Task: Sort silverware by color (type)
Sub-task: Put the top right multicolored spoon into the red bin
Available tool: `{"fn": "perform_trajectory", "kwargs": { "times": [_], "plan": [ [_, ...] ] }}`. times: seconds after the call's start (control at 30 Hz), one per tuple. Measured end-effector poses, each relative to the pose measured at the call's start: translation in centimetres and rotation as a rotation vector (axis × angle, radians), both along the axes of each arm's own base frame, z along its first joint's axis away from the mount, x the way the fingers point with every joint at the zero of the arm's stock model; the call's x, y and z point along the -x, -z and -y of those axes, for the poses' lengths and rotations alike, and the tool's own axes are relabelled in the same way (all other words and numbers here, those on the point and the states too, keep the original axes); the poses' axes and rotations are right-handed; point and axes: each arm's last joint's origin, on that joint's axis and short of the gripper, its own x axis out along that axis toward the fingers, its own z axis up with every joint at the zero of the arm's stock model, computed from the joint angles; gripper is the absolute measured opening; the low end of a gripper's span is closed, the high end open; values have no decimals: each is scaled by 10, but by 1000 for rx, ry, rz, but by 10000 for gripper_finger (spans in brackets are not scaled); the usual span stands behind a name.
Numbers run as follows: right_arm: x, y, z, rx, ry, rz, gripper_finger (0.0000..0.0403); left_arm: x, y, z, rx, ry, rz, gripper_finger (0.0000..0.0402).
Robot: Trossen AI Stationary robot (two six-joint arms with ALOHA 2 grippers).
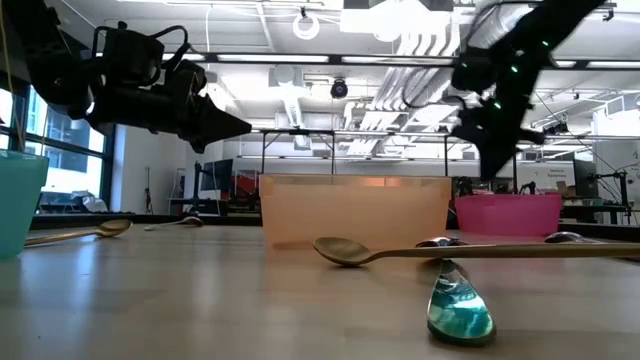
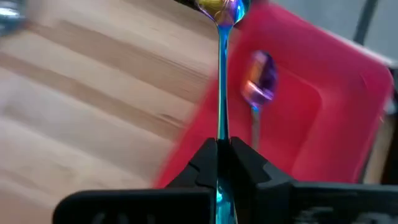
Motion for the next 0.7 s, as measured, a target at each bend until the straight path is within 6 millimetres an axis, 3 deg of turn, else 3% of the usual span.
{"fn": "perform_trajectory", "kwargs": {
  "times": [0.3,0.57,0.7],
  "plan": [
    [27,34,-1,-16,85,-24,1,0,0,0,-6,-3,-1,0],
    [34,44,1,-12,99,-20,2,0,0,0,-16,-5,-4,0],
    [34,44,1,-21,96,-7,27,0,0,0,-15,-5,-4,0]
  ]
}}
